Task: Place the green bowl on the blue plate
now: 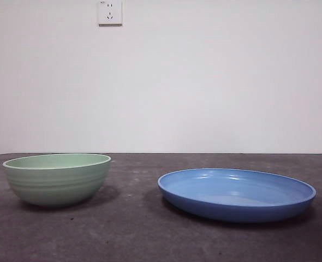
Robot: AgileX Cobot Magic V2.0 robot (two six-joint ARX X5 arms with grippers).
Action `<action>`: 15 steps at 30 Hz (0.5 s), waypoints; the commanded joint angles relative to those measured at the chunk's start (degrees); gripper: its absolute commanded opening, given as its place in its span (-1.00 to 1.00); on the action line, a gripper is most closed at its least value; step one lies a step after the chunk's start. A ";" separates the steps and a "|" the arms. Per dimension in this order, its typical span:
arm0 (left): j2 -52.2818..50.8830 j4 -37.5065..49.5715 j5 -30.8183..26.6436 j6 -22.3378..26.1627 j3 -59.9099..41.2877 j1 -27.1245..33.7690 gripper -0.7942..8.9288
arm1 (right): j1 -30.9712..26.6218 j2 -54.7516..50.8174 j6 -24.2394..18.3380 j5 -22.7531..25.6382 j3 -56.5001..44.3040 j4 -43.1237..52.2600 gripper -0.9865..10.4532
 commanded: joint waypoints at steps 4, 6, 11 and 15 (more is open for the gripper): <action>-0.02 -0.20 -0.04 -0.35 -1.18 -0.09 -0.80 | -0.07 -0.15 0.87 0.00 -0.26 0.72 -0.79; -0.02 -0.17 -0.04 -0.37 -1.18 -0.09 -0.80 | -0.07 -0.15 1.09 -0.07 -0.26 1.03 -0.79; -0.02 0.72 0.04 -2.60 -1.18 -0.09 -0.80 | -0.07 -0.15 6.73 -1.60 -0.26 1.31 -0.80; 0.35 1.51 0.02 -6.75 -0.26 -0.09 -0.80 | -0.07 -0.15 11.50 -3.23 0.50 1.53 -0.81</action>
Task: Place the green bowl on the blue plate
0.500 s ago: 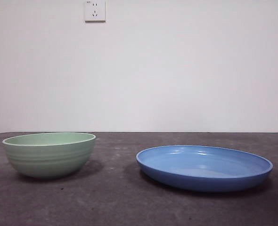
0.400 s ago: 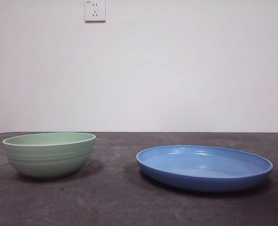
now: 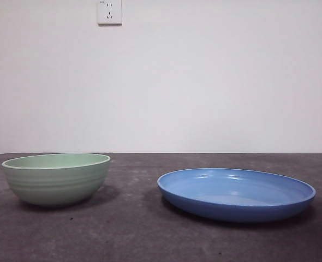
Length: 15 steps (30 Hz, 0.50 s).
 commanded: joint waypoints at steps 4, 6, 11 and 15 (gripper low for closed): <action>2.05 0.50 0.04 -9.05 3.43 -0.11 -0.80 | 0.00 -0.09 10.12 -0.20 4.72 -2.49 -0.81; 3.58 0.57 1.03 -12.57 5.86 -0.39 -0.80 | 0.04 0.09 12.61 -0.17 7.82 -4.39 -0.81; 10.56 0.39 7.15 -16.55 13.46 -1.99 -0.80 | 0.59 3.45 15.54 -3.89 16.04 -7.72 -0.81; 18.25 -2.25 10.80 -16.52 21.53 -3.80 -0.80 | 1.14 8.70 16.96 -7.34 24.24 -11.54 -0.81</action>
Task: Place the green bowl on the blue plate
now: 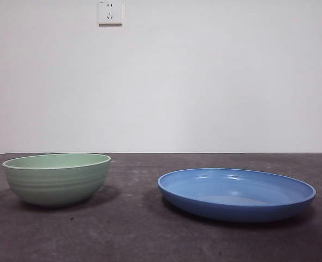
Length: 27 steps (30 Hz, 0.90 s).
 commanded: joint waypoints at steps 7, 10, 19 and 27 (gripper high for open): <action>15.89 -4.37 7.32 -0.92 19.37 -3.21 -0.80 | 0.61 12.87 1.68 -9.53 16.63 -2.14 -0.81; 20.68 -6.84 10.23 -0.83 25.29 -3.96 -0.80 | 0.61 17.49 1.44 -15.19 21.24 -3.02 -0.81; 30.67 -15.96 23.74 1.01 36.70 -5.79 -0.80 | 0.61 28.50 -1.92 -32.48 30.91 -9.55 -0.81; 34.38 -25.09 27.08 5.31 42.18 -7.61 -0.80 | 0.79 34.21 -3.56 -40.48 33.48 -11.30 -0.81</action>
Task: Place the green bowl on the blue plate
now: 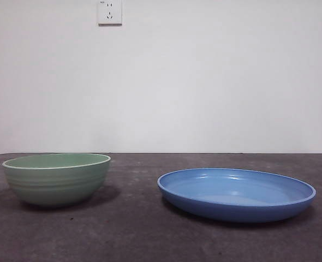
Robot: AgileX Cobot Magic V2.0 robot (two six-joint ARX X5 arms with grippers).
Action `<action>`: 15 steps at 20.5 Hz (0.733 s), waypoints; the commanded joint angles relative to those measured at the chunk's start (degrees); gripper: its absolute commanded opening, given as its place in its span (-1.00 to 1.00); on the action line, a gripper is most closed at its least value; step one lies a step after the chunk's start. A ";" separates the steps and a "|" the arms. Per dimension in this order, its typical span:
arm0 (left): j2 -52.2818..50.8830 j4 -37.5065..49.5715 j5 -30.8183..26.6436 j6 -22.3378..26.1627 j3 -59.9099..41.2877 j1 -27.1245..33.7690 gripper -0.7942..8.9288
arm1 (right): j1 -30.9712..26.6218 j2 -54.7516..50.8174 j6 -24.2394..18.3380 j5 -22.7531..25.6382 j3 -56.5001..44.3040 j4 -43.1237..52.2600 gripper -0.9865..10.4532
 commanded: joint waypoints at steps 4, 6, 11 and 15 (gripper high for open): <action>1.44 -5.44 4.87 5.51 2.64 -0.72 -0.80 | 1.09 3.30 -2.03 -2.89 1.33 -0.42 -0.81; 1.44 -6.56 4.87 6.82 2.64 -0.72 -0.79 | 1.60 4.11 -3.21 -2.73 1.33 -1.55 -0.81; 1.51 -7.82 4.81 10.60 2.64 -0.72 -0.78 | 2.14 5.27 -7.15 -2.67 1.33 -4.52 -0.81; 1.66 -7.78 4.81 10.69 2.64 -0.72 -0.75 | 2.14 5.25 -8.52 -2.21 1.33 -5.62 -0.80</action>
